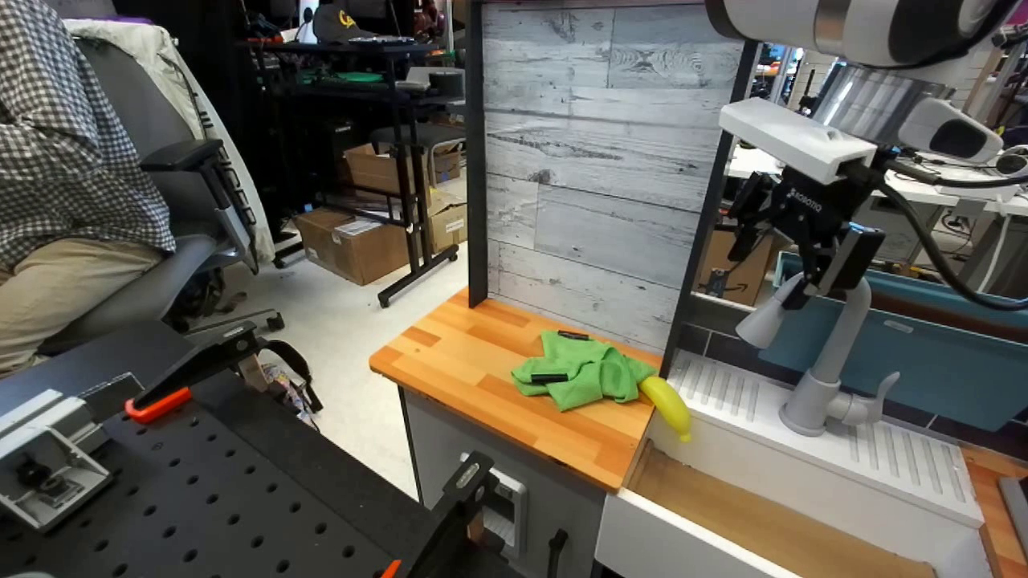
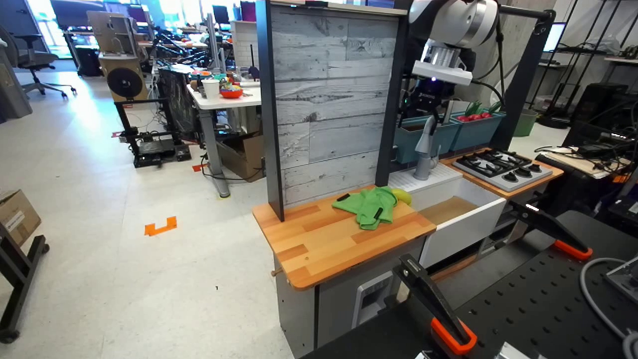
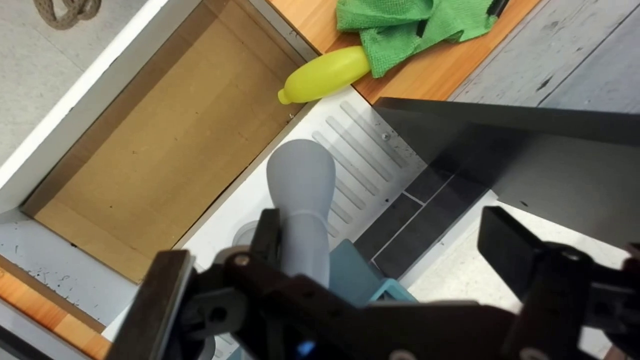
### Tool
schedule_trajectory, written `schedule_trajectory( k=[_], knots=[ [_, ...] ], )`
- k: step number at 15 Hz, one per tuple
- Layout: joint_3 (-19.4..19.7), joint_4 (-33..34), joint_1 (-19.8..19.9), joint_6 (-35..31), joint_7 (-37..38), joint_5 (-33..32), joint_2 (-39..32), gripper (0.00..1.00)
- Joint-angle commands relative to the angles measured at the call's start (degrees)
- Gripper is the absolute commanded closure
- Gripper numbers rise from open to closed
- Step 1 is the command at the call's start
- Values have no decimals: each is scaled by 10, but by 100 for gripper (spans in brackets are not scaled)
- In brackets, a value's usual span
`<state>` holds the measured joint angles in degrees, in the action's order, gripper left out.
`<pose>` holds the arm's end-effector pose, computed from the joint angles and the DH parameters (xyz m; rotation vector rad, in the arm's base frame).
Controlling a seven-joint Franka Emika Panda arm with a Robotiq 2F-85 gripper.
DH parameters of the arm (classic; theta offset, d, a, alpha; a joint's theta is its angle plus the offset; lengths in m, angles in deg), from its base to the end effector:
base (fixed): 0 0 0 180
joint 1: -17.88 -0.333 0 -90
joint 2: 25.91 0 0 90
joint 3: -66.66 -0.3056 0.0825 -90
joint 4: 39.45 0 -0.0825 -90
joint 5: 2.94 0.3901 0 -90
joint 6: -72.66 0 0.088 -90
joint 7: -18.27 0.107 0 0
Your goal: Move the tap to the left
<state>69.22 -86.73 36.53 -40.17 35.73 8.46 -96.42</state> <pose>0.7351 -0.2557 0.1351 -2.8011 1.0738 0.1227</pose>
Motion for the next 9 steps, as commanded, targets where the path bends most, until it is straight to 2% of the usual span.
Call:
schedule_trajectory(
  k=[1, 9],
  knots=[
    [-18, 31, 3, -12, -21, 12, -17, 0],
    [-8, -12, 19, -21, -78, 3, 12, 0]
  ],
)
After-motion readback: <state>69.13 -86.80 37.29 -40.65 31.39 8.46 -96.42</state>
